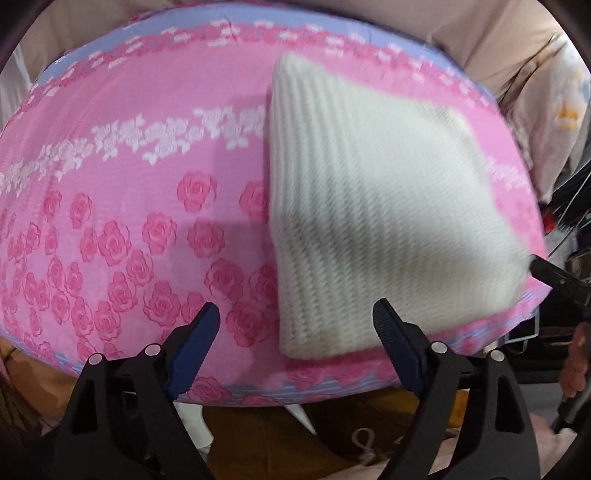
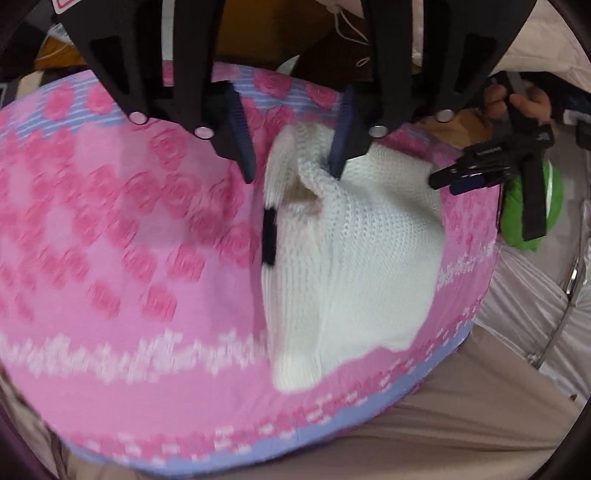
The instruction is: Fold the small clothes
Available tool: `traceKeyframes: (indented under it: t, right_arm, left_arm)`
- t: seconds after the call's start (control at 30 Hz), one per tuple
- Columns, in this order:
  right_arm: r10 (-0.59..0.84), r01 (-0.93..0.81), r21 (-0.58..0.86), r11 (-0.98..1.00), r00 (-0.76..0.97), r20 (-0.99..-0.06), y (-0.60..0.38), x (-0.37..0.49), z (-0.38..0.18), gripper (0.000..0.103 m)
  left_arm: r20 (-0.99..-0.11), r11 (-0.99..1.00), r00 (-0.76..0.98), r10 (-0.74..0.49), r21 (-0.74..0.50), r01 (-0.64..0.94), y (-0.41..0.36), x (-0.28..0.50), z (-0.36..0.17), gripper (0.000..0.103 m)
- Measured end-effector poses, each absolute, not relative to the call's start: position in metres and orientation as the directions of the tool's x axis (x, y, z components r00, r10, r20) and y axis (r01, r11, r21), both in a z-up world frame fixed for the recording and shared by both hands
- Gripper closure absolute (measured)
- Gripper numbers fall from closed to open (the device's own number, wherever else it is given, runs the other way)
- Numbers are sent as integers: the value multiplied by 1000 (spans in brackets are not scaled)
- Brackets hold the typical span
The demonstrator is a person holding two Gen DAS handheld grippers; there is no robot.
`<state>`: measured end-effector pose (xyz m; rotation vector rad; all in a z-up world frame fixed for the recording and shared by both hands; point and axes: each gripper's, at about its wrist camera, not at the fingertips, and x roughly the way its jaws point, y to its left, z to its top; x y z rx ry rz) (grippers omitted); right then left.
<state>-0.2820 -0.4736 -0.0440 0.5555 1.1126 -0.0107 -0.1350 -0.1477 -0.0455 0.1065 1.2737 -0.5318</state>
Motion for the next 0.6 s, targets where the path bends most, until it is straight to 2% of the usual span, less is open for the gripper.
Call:
traceKeyframes:
  t: [0.13,0.2,0.3,0.33,0.37,0.4,0.47,0.53,0.6]
  right_arm:
    - [248,295,451,843,531,-810,-496,-260,-22,51]
    - [273,322,498,805,545,-793,-506,-227,-31,51]
    - [269,338,483,808,518,-812,-502,-181,-51,52]
    - [292,322,485,813,494,-819,-498,-161,-62,57]
    - [304,308,476,824,469,-829,-494,-149,-66,83]
    - [282,284,426,859,432,-857,-486,-135,-70,89]
    - [238,220,375,900,474,-848,-476,-128,-47,90]
    - [257,149,418,896,594,-763,-476,-135,-6,91]
    - [253,158,440,884,630,-734,-487,-138,-5,90]
  left_arm:
    - [-909,883,216,-355,-251,397,-159,-115,-28,18]
    - [-911,893,220,-349,-252,374,-174,-105,-30,18]
    - [-921,903,231,-312,-212,372,-186,-96,-42,18]
    - [-923,904,236,-303,-200,379,-190,-97,-47,18]
    - [-926,907,239,-293,-189,377,-190,-94,-50,18]
    - [-930,910,240,-280,-178,373,-189,-91,-51,18]
    - [-927,909,240,-288,-185,375,-189,-92,-52,18]
    - [-932,910,248,-263,-155,384,-190,-93,-57,18]
    - [-942,911,238,-237,-130,392,-192,-91,-69,16]
